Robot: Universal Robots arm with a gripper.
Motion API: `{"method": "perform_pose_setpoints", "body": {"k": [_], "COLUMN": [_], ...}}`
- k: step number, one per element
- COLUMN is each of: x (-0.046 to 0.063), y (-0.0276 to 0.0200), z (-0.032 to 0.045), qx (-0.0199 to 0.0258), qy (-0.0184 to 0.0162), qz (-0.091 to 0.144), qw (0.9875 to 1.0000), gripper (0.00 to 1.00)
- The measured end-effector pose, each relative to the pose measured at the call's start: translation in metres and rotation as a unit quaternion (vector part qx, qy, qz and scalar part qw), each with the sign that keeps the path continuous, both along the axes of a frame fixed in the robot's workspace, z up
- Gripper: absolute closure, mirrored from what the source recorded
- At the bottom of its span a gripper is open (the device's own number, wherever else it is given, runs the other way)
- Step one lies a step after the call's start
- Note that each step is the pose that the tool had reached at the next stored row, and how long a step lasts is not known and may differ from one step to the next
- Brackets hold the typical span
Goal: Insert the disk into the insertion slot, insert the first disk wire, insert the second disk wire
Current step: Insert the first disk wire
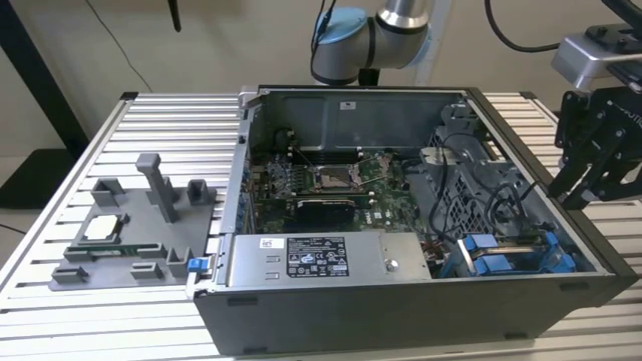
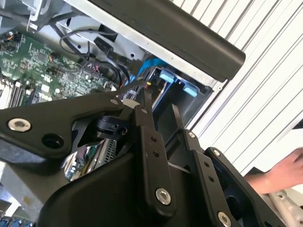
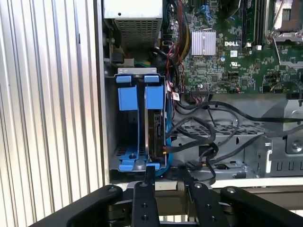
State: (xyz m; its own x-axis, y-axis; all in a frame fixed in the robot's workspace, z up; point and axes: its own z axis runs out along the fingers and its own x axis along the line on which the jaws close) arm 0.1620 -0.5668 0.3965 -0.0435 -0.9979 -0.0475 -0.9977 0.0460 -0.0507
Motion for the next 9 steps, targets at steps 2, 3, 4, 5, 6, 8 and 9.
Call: {"method": "perform_pose_setpoints", "body": {"k": [2, 3, 4, 5, 6, 8, 9], "x": [0.0023, 0.0031, 0.0040, 0.0051, 0.0064, 0.0091, 0.0102], "y": [0.0008, 0.0013, 0.0017, 0.0019, 0.0020, 0.0020, 0.0024], "z": [-0.0004, -0.0005, -0.0006, -0.0007, -0.0007, -0.0009, -0.0016], "qx": [0.0064, 0.0098, 0.0130, 0.0161, 0.0192, 0.0211, 0.0217], "qy": [0.0000, 0.0000, 0.0000, 0.0000, 0.0000, 0.0000, 0.0003], "qz": [0.000, 0.000, 0.000, 0.000, 0.000, 0.000, -0.001], "qw": [1.0000, 1.0000, 0.9999, 0.9999, 0.9998, 0.9998, 0.9998], "gripper": [0.00, 0.00, 0.00, 0.00, 0.00, 0.00, 0.00]}}
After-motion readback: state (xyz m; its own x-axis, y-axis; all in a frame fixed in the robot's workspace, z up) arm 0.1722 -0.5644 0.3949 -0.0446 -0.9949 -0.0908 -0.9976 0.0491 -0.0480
